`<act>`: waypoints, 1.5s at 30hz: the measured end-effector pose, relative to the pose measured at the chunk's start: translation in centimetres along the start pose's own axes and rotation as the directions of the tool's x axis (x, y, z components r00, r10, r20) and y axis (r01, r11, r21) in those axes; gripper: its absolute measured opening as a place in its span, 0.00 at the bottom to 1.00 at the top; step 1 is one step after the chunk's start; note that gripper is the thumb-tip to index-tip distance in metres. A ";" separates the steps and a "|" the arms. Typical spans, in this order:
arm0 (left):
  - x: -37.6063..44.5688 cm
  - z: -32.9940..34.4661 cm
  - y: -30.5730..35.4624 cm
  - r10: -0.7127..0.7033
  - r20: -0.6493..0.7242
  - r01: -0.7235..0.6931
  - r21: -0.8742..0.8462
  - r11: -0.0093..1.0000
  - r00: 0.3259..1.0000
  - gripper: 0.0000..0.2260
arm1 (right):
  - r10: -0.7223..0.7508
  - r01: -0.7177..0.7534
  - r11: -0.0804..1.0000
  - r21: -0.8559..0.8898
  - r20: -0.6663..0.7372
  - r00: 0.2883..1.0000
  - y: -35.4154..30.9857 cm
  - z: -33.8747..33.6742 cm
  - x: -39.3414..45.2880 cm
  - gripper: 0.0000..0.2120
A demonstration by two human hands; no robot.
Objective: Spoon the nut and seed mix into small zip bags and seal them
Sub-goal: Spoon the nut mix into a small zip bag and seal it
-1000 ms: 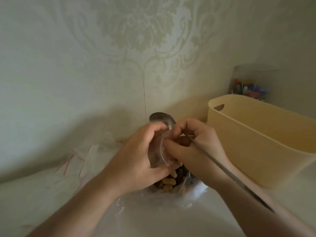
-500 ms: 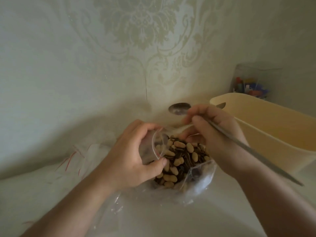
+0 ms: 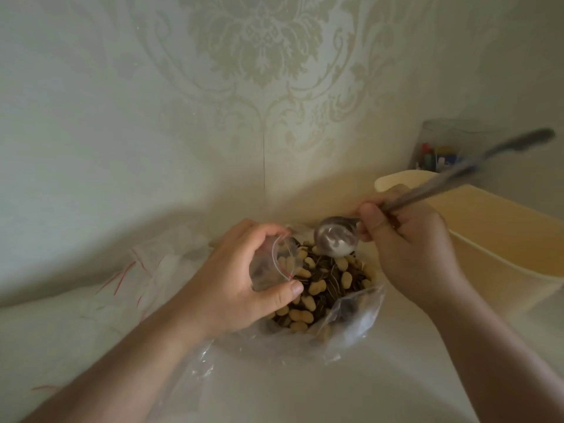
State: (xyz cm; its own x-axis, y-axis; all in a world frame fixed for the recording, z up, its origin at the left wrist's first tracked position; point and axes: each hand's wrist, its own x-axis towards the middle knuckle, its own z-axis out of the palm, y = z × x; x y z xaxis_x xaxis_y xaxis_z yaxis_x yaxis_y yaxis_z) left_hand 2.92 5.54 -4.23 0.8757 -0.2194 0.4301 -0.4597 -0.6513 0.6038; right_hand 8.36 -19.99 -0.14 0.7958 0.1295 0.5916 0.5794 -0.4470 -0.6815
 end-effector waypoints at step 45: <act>0.4 0.1 0.3 -0.327 0.052 0.316 -0.441 0.840 0.943 0.25 | 0.411 -0.407 0.904 0.128 0.000 0.912 -0.6 1.0 -0.6 0.19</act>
State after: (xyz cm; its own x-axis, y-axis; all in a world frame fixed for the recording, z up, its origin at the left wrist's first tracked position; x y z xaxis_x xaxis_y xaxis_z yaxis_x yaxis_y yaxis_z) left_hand 3.20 5.20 -3.92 0.9844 -0.0315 0.1732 -0.1747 -0.2957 0.9392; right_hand 7.69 -18.92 -0.50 0.9635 -0.0657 0.2596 0.2223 -0.3440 -0.9123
